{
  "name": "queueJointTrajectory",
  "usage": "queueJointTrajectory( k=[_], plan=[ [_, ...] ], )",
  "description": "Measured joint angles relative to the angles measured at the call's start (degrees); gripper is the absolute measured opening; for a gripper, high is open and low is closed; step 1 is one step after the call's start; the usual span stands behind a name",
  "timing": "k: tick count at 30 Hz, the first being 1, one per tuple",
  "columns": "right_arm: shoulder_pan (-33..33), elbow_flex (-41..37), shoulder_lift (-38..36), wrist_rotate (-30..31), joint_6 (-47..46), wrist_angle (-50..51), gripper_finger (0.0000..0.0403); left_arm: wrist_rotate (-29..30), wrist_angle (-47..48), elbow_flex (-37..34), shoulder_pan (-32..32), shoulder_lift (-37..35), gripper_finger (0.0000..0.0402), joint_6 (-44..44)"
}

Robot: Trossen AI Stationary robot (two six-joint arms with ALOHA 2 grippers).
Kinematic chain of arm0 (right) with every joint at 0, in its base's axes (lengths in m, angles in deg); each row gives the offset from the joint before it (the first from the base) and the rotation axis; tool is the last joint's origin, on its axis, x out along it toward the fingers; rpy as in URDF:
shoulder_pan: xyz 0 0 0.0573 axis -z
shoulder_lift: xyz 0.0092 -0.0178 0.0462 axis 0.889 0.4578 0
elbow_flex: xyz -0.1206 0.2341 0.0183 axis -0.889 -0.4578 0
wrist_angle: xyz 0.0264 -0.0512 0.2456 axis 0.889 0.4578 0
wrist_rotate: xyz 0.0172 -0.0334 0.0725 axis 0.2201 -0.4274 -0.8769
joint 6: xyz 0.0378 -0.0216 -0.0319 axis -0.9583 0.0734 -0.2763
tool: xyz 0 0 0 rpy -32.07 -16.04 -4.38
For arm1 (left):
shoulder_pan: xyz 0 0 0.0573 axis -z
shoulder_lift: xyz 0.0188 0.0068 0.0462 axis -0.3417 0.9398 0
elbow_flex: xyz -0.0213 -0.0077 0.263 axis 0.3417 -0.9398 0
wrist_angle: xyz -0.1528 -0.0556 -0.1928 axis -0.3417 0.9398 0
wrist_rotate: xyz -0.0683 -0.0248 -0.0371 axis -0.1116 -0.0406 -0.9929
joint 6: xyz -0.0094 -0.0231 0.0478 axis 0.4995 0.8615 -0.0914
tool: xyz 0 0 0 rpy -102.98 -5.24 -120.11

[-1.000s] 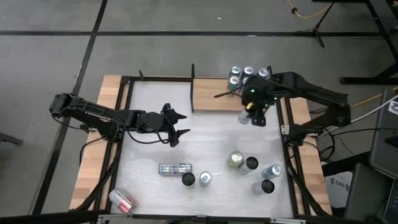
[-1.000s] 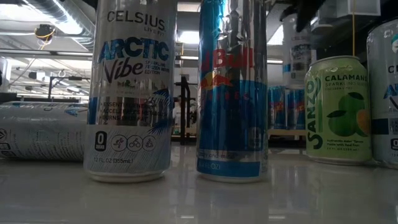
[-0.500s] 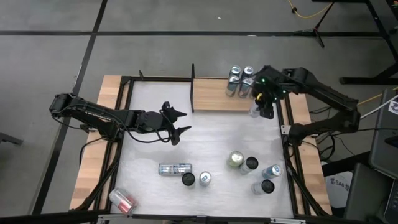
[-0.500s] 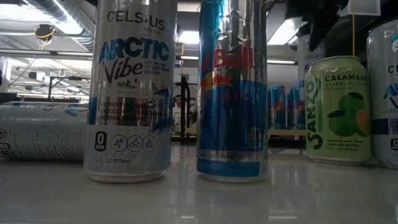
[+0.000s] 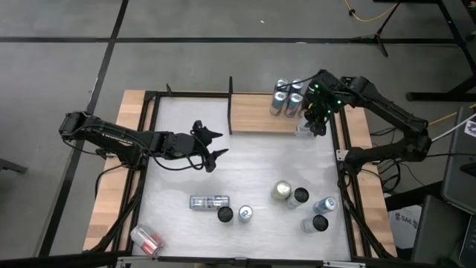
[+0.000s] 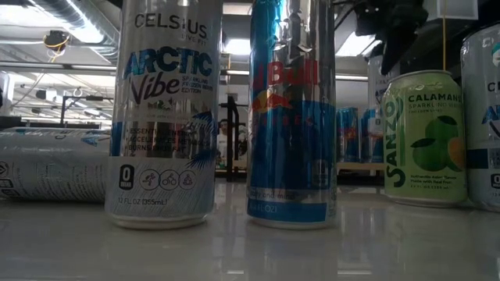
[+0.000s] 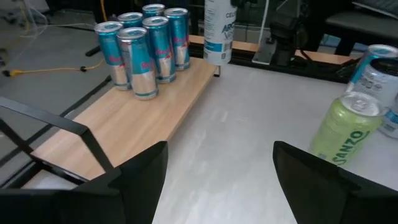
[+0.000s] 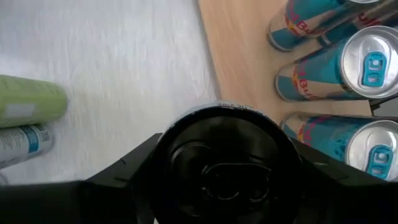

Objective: Place canned beverage on shelf
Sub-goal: Put the white-blue soda can on the shelf

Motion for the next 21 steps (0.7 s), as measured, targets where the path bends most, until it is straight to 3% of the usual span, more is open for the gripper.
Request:
queueJointTrajectory(
  k=[11, 21],
  plan=[
    [-0.17, 0.0, 1.24, -3.0, 0.36, -2.47, 0.025, 0.26, 0.0, 0.0, -2.12, 0.0, 0.0283, -0.17],
    [-0.15, 0.0, 2.89, 2.32, 0.8, -1.6, 0.025, 0.24, 0.09, 0.0, -2.44, 0.0, 0.0283, -0.18]
  ],
)
